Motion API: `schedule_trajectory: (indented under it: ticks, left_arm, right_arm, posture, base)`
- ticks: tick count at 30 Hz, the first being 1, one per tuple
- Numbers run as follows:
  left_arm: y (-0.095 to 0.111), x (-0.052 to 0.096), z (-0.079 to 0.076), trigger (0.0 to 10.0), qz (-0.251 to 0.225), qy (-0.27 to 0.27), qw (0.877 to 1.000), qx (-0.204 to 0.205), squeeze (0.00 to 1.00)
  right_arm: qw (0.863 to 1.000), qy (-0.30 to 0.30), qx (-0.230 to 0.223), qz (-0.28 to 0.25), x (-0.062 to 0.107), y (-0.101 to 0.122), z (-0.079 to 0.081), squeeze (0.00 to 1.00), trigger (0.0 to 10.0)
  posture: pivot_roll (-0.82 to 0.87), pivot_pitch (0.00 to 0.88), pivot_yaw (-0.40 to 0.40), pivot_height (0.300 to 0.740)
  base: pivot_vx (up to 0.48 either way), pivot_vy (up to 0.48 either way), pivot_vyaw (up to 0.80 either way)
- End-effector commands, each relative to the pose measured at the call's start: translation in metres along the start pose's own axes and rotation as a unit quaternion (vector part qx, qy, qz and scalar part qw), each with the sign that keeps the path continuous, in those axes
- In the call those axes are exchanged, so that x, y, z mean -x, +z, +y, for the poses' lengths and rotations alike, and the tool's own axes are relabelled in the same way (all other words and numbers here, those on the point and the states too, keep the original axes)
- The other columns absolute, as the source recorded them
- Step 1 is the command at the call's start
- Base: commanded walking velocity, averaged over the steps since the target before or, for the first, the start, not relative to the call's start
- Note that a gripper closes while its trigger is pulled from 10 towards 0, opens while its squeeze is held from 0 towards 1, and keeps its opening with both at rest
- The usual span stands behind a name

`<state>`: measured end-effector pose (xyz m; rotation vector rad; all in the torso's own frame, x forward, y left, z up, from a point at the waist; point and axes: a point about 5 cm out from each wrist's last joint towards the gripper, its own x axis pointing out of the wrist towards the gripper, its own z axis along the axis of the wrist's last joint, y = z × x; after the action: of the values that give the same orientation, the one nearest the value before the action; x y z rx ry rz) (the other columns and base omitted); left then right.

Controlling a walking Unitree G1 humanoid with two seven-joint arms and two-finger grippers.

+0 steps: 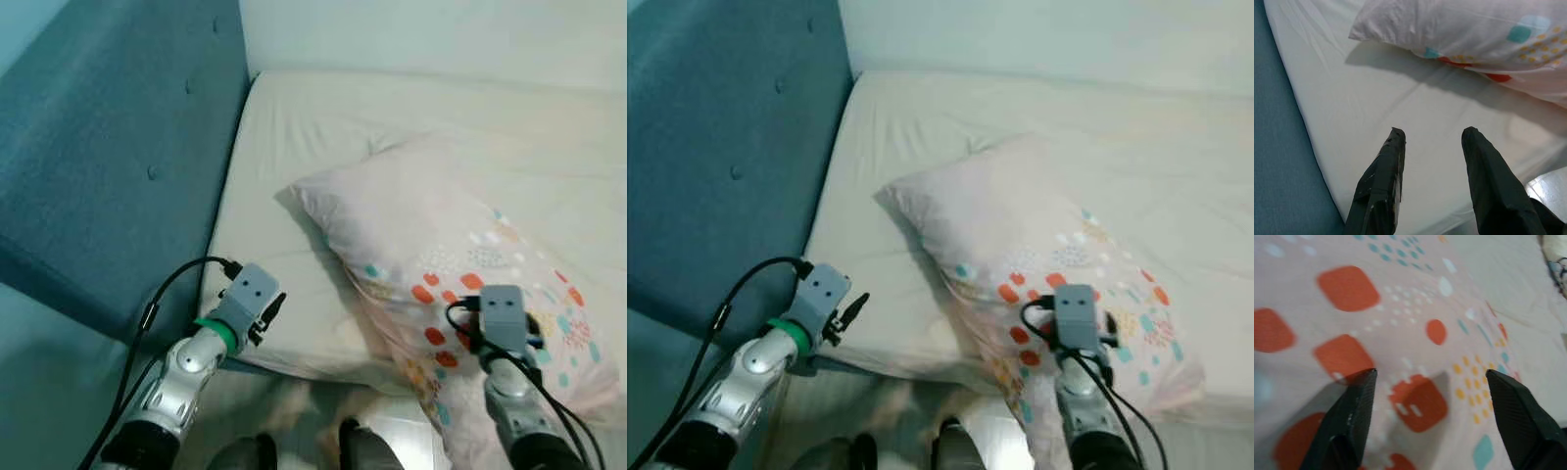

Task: Clean up the room

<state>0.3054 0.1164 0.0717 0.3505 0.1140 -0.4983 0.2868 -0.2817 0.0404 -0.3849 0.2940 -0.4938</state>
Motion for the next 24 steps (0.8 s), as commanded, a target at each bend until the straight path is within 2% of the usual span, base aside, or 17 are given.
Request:
schedule_trajectory:
  ticks: [1, 2, 5, 6, 7, 8, 11, 12, 13, 14, 15, 16, 17, 19, 20, 21, 24]
  left_arm:
    - [-0.008, 0.005, -0.003, 10.0, 0.016, -0.004, 1.0, 0.008, 0.0]
    - [-0.008, 0.009, 0.0, 10.0, 0.018, -0.005, 1.0, 0.004, 0.0]
    - [-0.008, 0.01, 0.001, 10.0, 0.02, -0.005, 1.0, 0.002, 0.0]
    - [-0.008, 0.012, 0.003, 10.0, 0.023, -0.005, 1.0, 0.001, 0.0]
    - [-0.01, 0.016, 0.006, 10.0, 0.027, -0.003, 1.0, -0.001, 0.0]
    - [-0.01, 0.016, 0.006, 10.0, 0.027, -0.003, 1.0, -0.001, 0.0]
    - [-0.011, 0.02, 0.009, 10.0, 0.032, 0.001, 0.999, -0.002, 0.0]
    - [-0.012, 0.021, 0.01, 10.0, 0.034, 0.001, 0.999, -0.002, 0.0]
    - [-0.012, 0.023, 0.01, 10.0, 0.035, 0.002, 0.999, -0.002, 0.0]
    - [-0.012, 0.023, 0.01, 10.0, 0.035, 0.002, 0.999, -0.002, 0.0]
    - [-0.012, 0.024, 0.011, 10.0, 0.036, 0.002, 0.999, -0.002, 0.0]
    - [-0.012, 0.024, 0.011, 10.0, 0.036, 0.002, 0.999, -0.002, 0.0]
    - [-0.012, 0.025, 0.011, 10.0, 0.038, 0.002, 0.999, -0.002, 0.0]
    - [-0.013, 0.026, 0.011, 10.0, 0.039, 0.003, 0.999, -0.002, 0.0]
    - [-0.012, 0.026, 0.011, 10.0, 0.04, 0.003, 0.999, -0.001, 0.0]
    - [-0.011, 0.027, 0.012, 10.0, 0.041, 0.003, 0.999, -0.001, 0.0]
    - [-0.01, 0.027, 0.012, 10.0, 0.042, 0.005, 0.999, 0.0, 0.0]
  right_arm:
    - [0.999, -0.005, -0.004, 0.035, 0.007, -0.019, -0.002, 1.0, 10.0]
    - [0.998, -0.016, -0.018, 0.05, 0.009, -0.026, -0.005, 1.0, 10.0]
    - [0.998, -0.019, -0.022, 0.059, 0.01, -0.03, -0.006, 1.0, 10.0]
    - [0.996, -0.014, -0.046, 0.076, 0.012, -0.035, -0.005, 1.0, 10.0]
    - [0.983, 0.003, -0.126, 0.131, 0.018, -0.05, 0.0, 1.0, 10.0]
    - [0.983, 0.003, -0.126, 0.131, 0.018, -0.05, 0.0, 1.0, 10.0]
    - [0.944, 0.022, -0.248, 0.216, 0.029, -0.07, 0.011, 1.0, 10.0]
    - [0.93, 0.026, -0.274, 0.245, 0.034, -0.077, 0.016, 0.93, 10.0]
    - [0.921, 0.028, -0.286, 0.263, 0.038, -0.081, 0.019, 0.93, 10.0]
    - [0.921, 0.028, -0.286, 0.263, 0.038, -0.081, 0.019, 0.93, 10.0]
    - [0.912, 0.031, -0.294, 0.286, 0.042, -0.086, 0.023, 0.77, 10.0]
    - [0.912, 0.031, -0.294, 0.286, 0.042, -0.086, 0.023, 0.77, 10.0]
    - [0.903, 0.032, -0.297, 0.308, 0.046, -0.09, 0.026, 0.78, 10.0]
    - [0.898, 0.032, -0.299, 0.321, 0.049, -0.093, 0.029, 0.78, 10.0]
    - [0.893, 0.034, -0.302, 0.331, 0.049, -0.093, 0.031, 0.63, 10.0]
    - [0.893, 0.034, -0.302, 0.334, 0.048, -0.091, 0.032, 0.0, 10.0]
    - [0.89, 0.043, -0.315, 0.328, 0.041, -0.081, 0.036, 0.0, 10.0]
  posture:
    - [0.0, 0.262, 0.132, 0.714]
    - [0.01, 0.28, 0.15, 0.714]
    - [0.01, 0.282, 0.151, 0.714]
    - [0.02, 0.291, 0.157, 0.714]
    - [0.03, 0.298, 0.162, 0.714]
    - [0.03, 0.298, 0.162, 0.714]
    - [0.04, 0.307, 0.169, 0.714]
    - [0.05, 0.31, 0.172, 0.714]
    - [0.05, 0.31, 0.172, 0.714]
    - [0.05, 0.31, 0.172, 0.714]
    - [0.05, 0.314, 0.173, 0.714]
    - [0.05, 0.314, 0.173, 0.714]
    - [0.05, 0.316, 0.176, 0.714]
    - [0.05, 0.316, 0.176, 0.714]
    - [0.06, 0.316, 0.179, 0.714]
    - [0.06, 0.315, 0.18, 0.714]
    - [0.06, 0.314, 0.181, 0.714]
  base:
    - [0.0, 0.0, 0.0]
    - [0.0, 0.0, 0.0]
    - [0.0, 0.0, 0.0]
    - [0.0, 0.0, 0.0]
    - [0.0, 0.0, 0.0]
    - [0.0, 0.0, 0.0]
    - [0.0, 0.0, 0.0]
    - [0.0, 0.0, 0.0]
    - [0.0, 0.0, 0.0]
    - [0.0, 0.0, 0.0]
    - [0.0, 0.0, 0.0]
    - [0.0, 0.0, 0.0]
    - [0.0, 0.0, 0.0]
    - [0.0, 0.0, 0.0]
    - [0.0, 0.0, 0.0]
    - [0.0, 0.0, 0.0]
    - [0.0, 0.0, 0.0]
